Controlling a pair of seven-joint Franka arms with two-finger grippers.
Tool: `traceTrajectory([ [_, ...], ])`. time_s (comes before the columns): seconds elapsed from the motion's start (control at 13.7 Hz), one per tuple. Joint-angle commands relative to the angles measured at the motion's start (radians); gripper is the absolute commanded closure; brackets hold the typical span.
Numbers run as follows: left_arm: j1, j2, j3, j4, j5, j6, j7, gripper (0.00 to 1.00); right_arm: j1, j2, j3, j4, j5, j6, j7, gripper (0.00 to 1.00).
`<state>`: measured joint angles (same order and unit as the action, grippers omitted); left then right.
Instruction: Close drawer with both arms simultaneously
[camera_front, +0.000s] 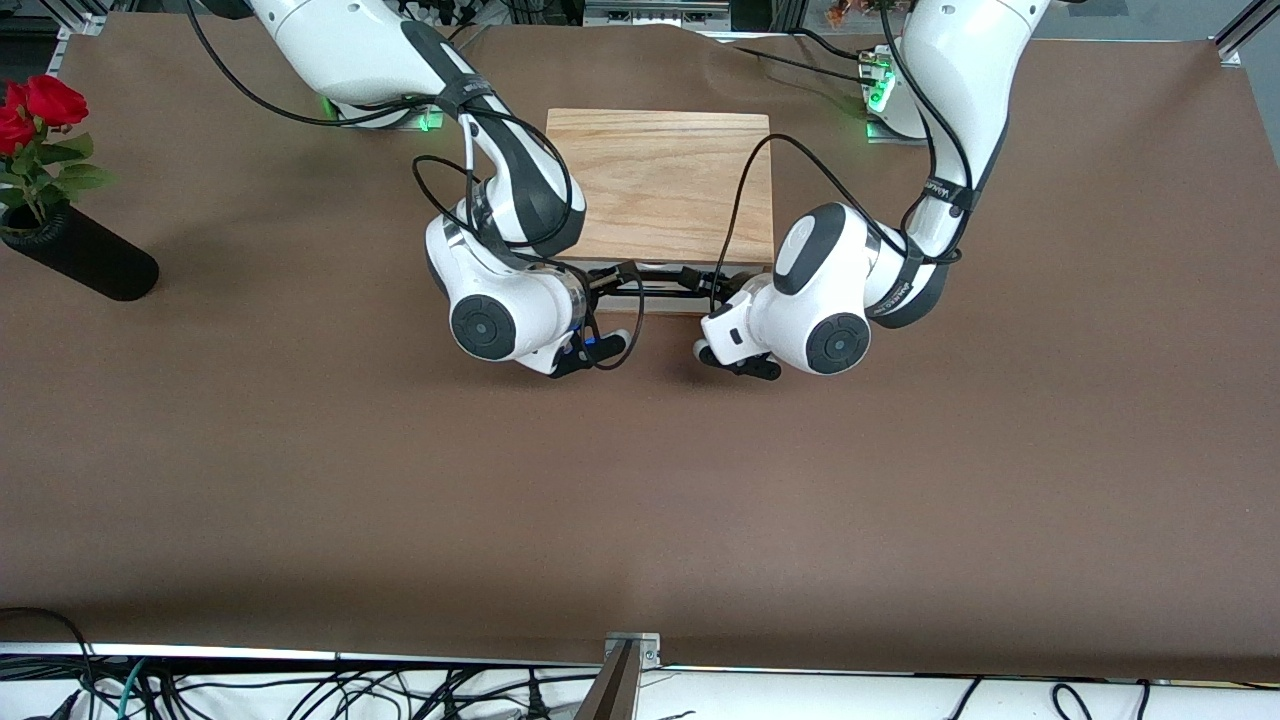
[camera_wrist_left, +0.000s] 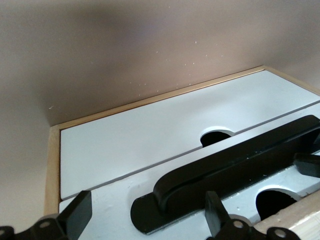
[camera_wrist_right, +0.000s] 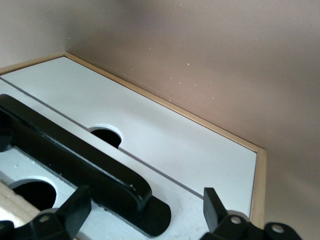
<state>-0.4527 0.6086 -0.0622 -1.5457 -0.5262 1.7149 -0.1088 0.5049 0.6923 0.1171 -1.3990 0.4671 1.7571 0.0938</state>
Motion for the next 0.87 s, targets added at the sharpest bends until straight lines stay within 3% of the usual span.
traceTrajectory([
  [0.0,0.002,-0.021,0.009,-0.001,-0.026,-0.038,0.014,0.0,-0.002,0.004,0.013,-0.002,0.025,-0.054,-0.011,0.0],
  [0.29,0.012,-0.073,0.018,0.027,0.0,-0.041,0.018,0.0,-0.006,0.019,0.01,0.014,0.016,-0.022,-0.038,0.0],
  [0.58,0.074,-0.153,0.024,0.064,0.184,-0.055,0.023,0.0,-0.046,0.015,0.004,0.026,0.013,0.123,-0.198,0.0],
  [0.8,0.173,-0.233,0.022,0.091,0.325,-0.064,0.026,0.0,-0.078,-0.003,-0.028,0.07,-0.011,0.119,-0.24,0.0],
])
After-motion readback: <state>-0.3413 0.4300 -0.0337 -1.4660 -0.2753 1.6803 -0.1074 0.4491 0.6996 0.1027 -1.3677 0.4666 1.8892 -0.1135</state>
